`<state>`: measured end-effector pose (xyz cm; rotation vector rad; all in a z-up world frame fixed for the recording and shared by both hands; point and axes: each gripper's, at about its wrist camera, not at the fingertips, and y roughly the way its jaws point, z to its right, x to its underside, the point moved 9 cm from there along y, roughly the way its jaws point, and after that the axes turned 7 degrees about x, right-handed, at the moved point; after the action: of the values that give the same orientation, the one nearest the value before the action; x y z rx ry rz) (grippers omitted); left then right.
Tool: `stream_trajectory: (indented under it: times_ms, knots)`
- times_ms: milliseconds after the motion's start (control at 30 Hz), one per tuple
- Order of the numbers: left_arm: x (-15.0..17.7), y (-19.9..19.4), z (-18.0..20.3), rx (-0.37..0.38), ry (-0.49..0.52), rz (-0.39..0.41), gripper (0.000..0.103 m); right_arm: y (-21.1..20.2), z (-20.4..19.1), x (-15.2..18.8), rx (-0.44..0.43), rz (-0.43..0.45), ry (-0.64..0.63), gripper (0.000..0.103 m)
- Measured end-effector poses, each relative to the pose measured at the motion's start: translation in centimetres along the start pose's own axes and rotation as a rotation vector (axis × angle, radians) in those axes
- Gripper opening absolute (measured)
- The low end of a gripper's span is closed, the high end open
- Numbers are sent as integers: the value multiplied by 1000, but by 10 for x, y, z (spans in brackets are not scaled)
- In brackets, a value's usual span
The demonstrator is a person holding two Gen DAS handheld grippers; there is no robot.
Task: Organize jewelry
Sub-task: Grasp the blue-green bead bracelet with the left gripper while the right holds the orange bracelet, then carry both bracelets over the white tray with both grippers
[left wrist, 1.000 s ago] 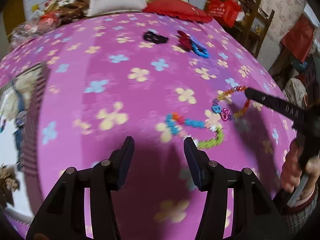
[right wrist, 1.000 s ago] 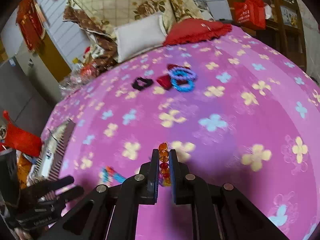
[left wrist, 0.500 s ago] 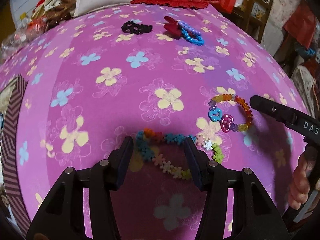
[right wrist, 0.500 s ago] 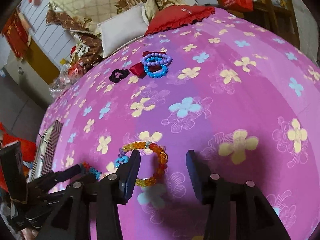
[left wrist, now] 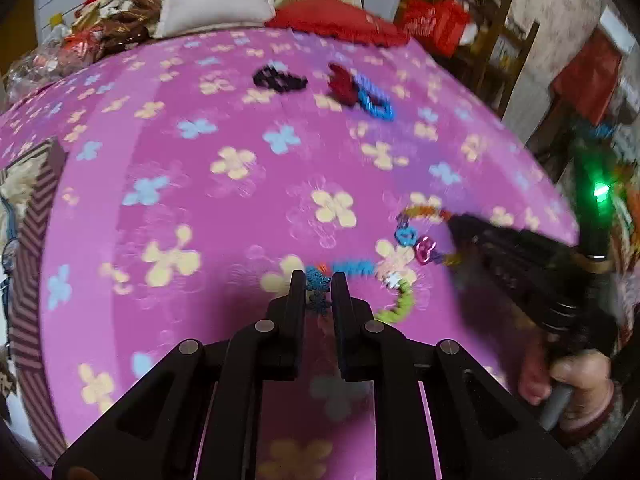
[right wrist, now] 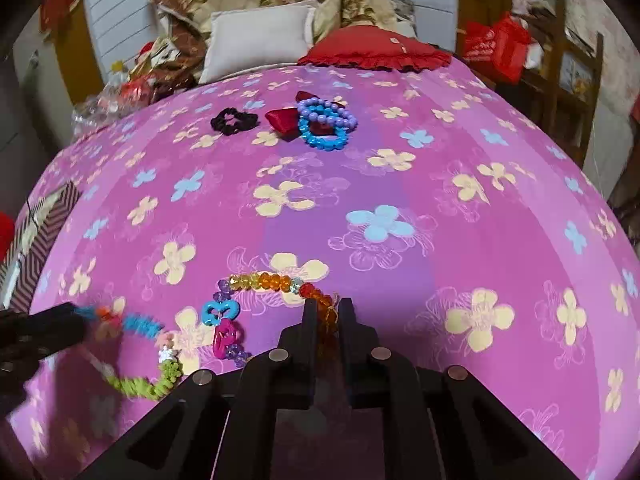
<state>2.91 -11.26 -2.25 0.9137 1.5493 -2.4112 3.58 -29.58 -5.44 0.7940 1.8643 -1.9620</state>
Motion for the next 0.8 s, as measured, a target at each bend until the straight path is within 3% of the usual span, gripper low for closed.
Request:
stream_trajectory:
  times_ms: [200,367,567,800]
  knots:
    - [-9,-58,-21,31,-38,99,11,-34,-12,-7,-27,76,50,9]
    - [-13,-104,-57,6,-69,171,11,-69,-38,-20,-81,102,36,9]
    - [-16,-157,-122,-53,-136,260,11,-117,-92,-36,-101,154,-71,9]
    - [-16,-187,-200,-128,-206,297,11,-149,-167,-50,-140,184,-180,9]
